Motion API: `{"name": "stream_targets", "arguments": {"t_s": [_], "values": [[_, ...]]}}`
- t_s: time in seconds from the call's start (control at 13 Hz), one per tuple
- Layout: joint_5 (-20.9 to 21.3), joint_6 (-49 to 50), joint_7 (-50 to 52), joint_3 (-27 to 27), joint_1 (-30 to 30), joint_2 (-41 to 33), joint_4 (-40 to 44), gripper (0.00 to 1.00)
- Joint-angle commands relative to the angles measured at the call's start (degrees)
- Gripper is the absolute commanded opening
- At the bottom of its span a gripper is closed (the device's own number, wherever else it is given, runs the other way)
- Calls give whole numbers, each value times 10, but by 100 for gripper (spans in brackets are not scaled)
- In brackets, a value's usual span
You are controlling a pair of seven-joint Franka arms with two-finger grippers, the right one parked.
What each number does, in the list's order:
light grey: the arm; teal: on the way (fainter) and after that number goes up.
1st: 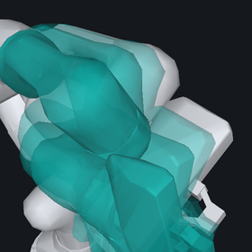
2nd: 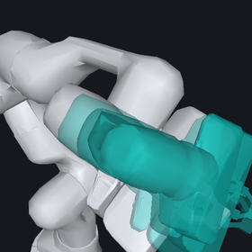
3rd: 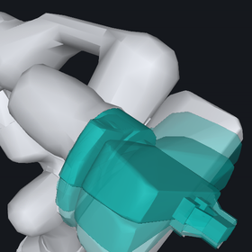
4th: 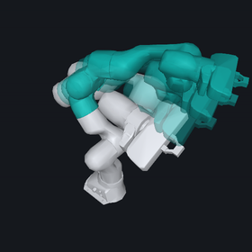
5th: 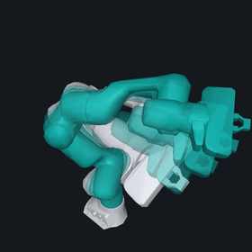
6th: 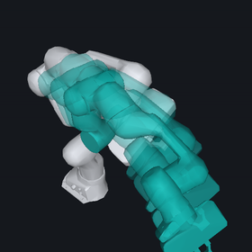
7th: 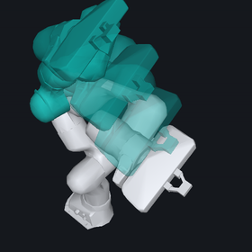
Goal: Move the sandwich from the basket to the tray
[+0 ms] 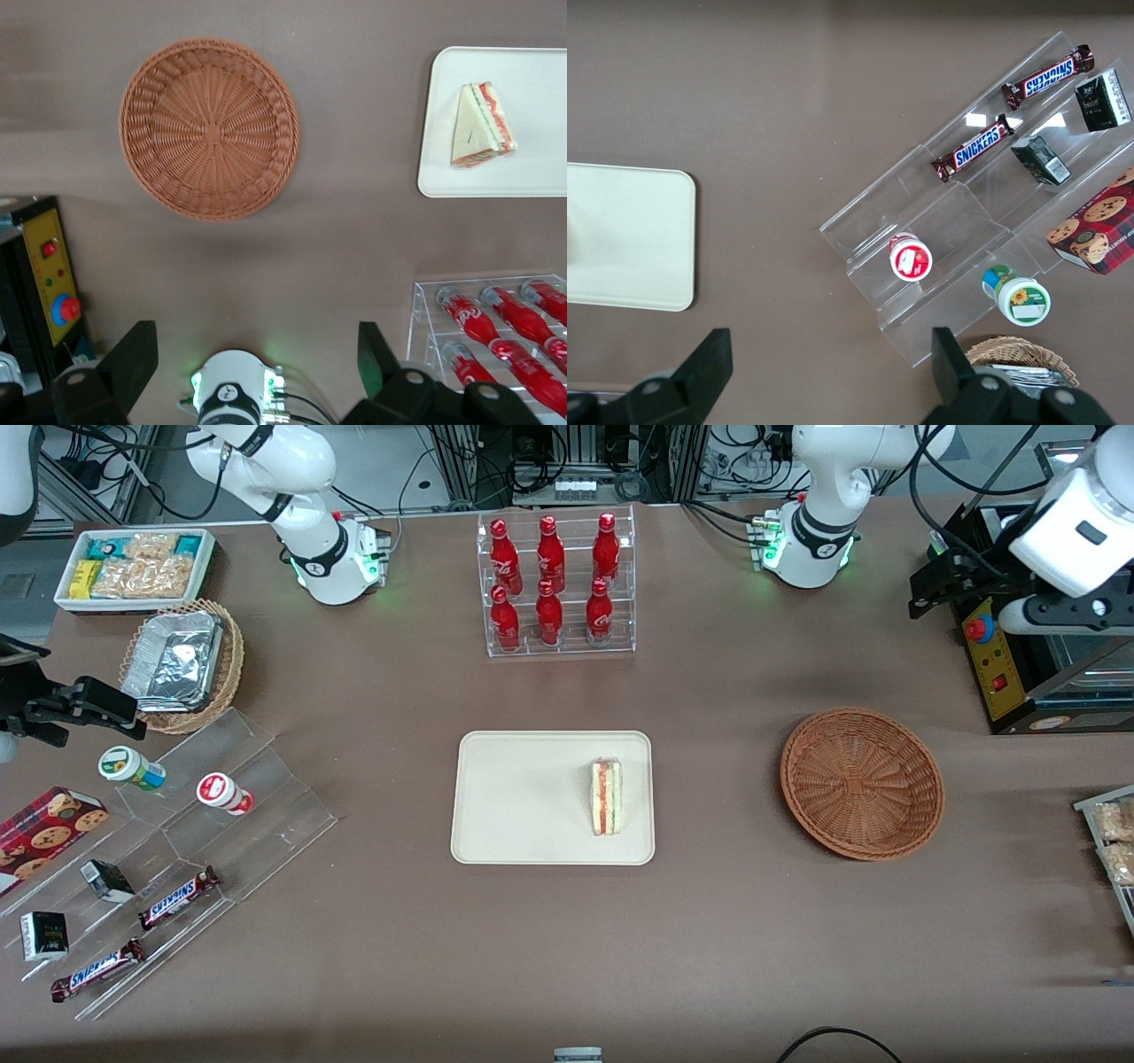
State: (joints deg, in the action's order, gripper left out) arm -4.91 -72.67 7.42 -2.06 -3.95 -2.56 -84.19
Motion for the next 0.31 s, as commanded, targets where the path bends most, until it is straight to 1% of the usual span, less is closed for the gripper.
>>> {"name": "stream_targets", "arguments": {"t_s": [0.0,0.23], "values": [[-20,19,-12,-8,51,-17,-7,100],[-11,19,-12,-4,54,-19,-10,100]]}}
